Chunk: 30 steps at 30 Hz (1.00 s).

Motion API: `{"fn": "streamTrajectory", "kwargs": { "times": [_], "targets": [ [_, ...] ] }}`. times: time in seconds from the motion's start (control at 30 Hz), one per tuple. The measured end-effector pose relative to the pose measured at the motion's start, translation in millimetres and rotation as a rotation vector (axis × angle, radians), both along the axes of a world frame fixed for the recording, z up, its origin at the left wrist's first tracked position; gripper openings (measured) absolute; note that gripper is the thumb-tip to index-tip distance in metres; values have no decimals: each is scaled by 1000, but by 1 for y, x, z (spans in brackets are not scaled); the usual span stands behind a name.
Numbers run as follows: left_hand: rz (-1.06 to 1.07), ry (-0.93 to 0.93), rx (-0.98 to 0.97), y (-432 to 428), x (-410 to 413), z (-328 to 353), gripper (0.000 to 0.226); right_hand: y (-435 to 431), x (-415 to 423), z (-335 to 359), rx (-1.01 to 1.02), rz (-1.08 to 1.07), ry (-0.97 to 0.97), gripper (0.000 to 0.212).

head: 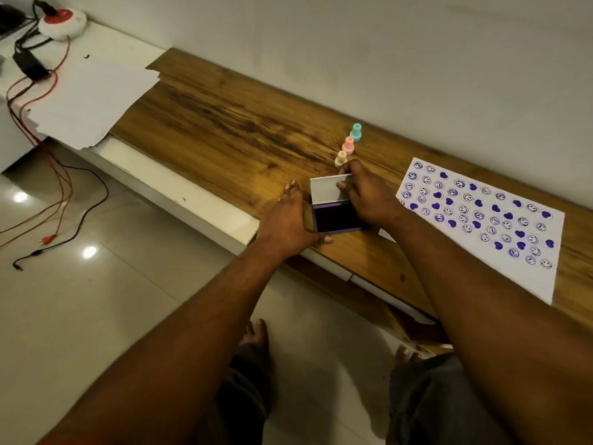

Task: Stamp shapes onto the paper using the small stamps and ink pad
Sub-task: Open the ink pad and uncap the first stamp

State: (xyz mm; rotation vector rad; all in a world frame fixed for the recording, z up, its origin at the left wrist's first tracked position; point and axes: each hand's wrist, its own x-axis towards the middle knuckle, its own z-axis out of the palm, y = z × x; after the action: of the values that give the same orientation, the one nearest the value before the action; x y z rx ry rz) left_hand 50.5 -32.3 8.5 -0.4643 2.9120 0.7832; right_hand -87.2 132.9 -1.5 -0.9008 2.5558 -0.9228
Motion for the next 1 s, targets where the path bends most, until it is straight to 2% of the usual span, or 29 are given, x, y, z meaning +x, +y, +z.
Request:
{"fn": "streamTrajectory", "kwargs": {
  "times": [0.33, 0.5, 0.7, 0.9, 1.0],
  "targets": [
    [7, -1, -35, 0, 1, 0, 108, -1, -3, -2, 5, -7, 79, 38],
    [12, -21, -34, 0, 0, 0, 109, 1, -5, -3, 89, -11, 128, 42],
    [2, -11, -46, -1, 1, 0, 106, 2, -5, -2, 139, -4, 124, 41],
    [-15, -26, -34, -1, 2, 3, 105, 3, -3, 4, 89, 1, 126, 36],
    [-20, -22, -12, -2, 4, 4, 103, 4, -4, 9, -24, -153, 189, 28]
  ]
}}
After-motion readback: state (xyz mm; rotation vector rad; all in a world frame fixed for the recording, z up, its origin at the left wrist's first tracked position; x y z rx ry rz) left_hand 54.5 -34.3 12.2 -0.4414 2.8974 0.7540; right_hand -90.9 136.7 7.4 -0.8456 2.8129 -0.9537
